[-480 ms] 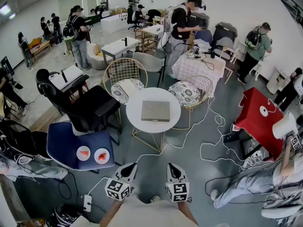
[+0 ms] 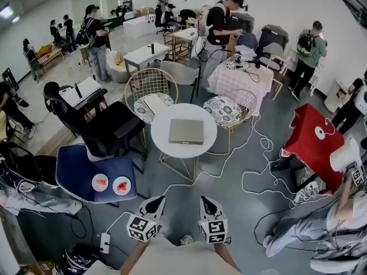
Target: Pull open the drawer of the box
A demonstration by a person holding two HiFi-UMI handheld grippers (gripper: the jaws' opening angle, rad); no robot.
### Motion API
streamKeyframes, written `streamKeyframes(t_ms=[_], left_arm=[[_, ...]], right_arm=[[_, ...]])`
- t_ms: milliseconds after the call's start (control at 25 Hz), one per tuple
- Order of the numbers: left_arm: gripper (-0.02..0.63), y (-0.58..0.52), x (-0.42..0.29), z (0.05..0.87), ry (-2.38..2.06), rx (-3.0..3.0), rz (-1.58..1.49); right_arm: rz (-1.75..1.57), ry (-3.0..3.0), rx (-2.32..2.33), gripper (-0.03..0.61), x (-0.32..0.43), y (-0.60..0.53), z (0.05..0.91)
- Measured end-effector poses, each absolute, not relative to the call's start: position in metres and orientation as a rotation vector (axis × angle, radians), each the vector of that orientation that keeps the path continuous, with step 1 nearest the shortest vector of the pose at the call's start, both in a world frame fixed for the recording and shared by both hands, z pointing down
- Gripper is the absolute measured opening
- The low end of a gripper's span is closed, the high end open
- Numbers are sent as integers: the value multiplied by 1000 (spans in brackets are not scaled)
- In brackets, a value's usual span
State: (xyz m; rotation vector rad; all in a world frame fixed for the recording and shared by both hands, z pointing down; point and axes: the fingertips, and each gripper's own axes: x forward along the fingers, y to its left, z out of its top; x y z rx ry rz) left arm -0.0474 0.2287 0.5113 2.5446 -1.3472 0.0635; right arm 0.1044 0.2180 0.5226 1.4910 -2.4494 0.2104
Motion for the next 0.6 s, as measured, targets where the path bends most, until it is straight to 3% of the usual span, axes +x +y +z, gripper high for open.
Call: streamKeyframes(t_ms=[600], left_arm=[[11,234,-19,516,-1405,2497,67]], right_arm=[[231,-2500,1381,16,117,228,534]])
